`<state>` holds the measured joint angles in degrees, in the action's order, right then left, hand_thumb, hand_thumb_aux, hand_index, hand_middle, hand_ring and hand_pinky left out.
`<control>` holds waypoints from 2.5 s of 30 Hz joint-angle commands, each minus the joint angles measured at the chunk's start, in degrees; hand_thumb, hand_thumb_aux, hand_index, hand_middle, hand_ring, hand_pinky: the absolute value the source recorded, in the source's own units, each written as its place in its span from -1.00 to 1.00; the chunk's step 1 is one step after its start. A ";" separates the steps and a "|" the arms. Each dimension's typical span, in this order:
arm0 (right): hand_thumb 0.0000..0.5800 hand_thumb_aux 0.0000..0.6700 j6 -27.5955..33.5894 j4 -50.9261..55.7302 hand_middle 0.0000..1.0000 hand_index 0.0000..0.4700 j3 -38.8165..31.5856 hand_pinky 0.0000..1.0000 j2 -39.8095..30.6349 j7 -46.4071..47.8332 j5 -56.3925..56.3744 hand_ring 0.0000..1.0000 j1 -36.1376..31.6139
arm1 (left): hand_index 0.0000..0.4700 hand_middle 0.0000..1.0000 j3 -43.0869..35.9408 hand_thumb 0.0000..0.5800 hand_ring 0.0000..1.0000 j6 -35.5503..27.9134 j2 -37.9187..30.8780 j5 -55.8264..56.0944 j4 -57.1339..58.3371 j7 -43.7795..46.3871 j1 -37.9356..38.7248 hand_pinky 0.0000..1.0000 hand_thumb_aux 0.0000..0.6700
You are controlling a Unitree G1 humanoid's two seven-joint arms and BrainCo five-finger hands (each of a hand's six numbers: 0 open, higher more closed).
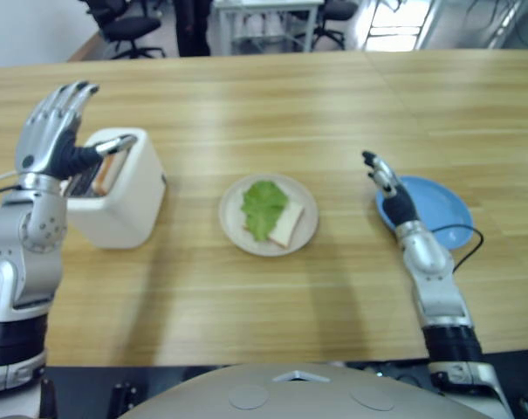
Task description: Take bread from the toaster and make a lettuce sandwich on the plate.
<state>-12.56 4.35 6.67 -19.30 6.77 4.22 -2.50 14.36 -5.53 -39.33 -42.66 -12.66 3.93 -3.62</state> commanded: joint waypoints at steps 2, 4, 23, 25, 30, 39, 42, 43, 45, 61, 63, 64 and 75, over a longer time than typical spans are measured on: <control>-1.00 -1.00 -0.70 1.49 -1.00 -1.00 0.74 -1.00 -0.48 -0.49 0.32 -1.00 -0.21 | -1.00 -1.00 -3.93 -1.00 -1.00 -2.34 -0.08 -3.16 6.51 -1.07 0.56 -1.00 -1.00; -1.00 -1.00 -0.87 1.71 -1.00 -1.00 0.85 -1.00 -0.59 -0.61 0.32 -1.00 -0.13 | -1.00 -1.00 -5.22 -1.00 -1.00 -3.08 -0.21 -3.39 8.74 -0.78 0.43 -1.00 -1.00; -1.00 -1.00 -0.91 2.05 -1.00 -1.00 0.95 -1.00 -1.01 -0.78 0.83 -1.00 0.60 | -1.00 -1.00 -7.84 -1.00 -1.00 -6.84 -1.92 -3.18 15.66 -1.50 1.28 -1.00 -1.00; -1.00 -1.00 -0.90 2.04 -1.00 -1.00 1.04 -1.00 -1.15 -0.79 0.81 -1.00 0.75 | -0.91 -1.00 -7.86 -0.82 -1.00 -6.67 -1.62 -2.62 15.73 -1.91 1.19 -1.00 -0.91; -1.00 -1.00 -0.92 2.04 -1.00 -1.00 1.20 -1.00 -1.53 -0.89 0.73 -1.00 1.00 | 0.30 -1.00 -8.29 0.78 -1.00 -6.39 -1.05 -1.27 15.71 -2.83 1.29 -1.00 0.33; -1.00 -1.00 -0.84 1.85 -1.00 -1.00 1.46 -1.00 -1.78 -1.02 0.90 -1.00 1.43 | 0.96 1.00 -7.56 1.00 1.00 -4.60 -0.50 0.24 11.19 -6.86 1.46 1.00 1.00; -1.00 -1.00 -1.06 2.24 -1.00 -1.00 1.53 -1.00 -1.91 -1.16 1.10 -1.00 1.44 | 0.96 1.00 -7.06 1.00 1.00 -3.93 -0.34 0.68 10.68 -8.21 1.57 1.00 1.00; -1.00 -1.00 -1.10 2.30 -1.00 -1.00 1.53 -1.00 -1.96 -1.17 1.16 -1.00 1.45 | 0.96 1.00 -6.59 1.00 1.00 -3.69 -0.32 0.86 10.10 -8.81 1.72 1.00 1.00; -1.00 -1.00 -1.13 2.39 -1.00 -1.00 1.51 -1.00 -2.03 -1.23 1.25 -1.00 1.50 | 0.96 1.00 -5.45 1.00 1.00 -3.27 -0.35 1.18 8.01 -9.95 1.92 1.00 1.00; -1.00 -1.00 -1.49 2.93 -1.00 -1.00 1.32 -1.00 -1.50 -1.81 1.23 -1.00 1.66 | 0.96 1.00 9.89 1.00 1.00 6.41 5.16 20.54 -17.14 -12.39 -1.45 1.00 1.00; -1.00 -1.00 -1.51 3.19 -1.00 -1.00 1.22 -1.00 -1.39 -1.89 1.16 -1.00 1.41 | 0.96 1.00 6.14 1.00 1.00 1.78 10.12 29.52 -15.92 -7.42 -3.14 1.00 1.00; -1.00 -1.00 -1.51 3.41 -1.00 -1.00 1.13 -1.00 -1.32 -1.93 1.14 -1.00 1.19 | 0.96 1.00 4.48 1.00 1.00 -0.02 12.97 33.55 -14.89 -5.71 -3.91 1.00 1.00; -1.00 -1.00 -2.43 6.42 -1.00 -1.00 0.82 -1.00 -1.13 -2.38 1.20 -1.00 -0.48 | 0.96 1.00 -15.59 1.00 1.00 -7.99 30.55 40.16 2.19 2.26 -5.53 1.00 1.00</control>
<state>-14.75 9.36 7.43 -20.60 4.56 5.18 -2.89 1.60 -13.27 -9.75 -1.59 -13.97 5.77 -8.16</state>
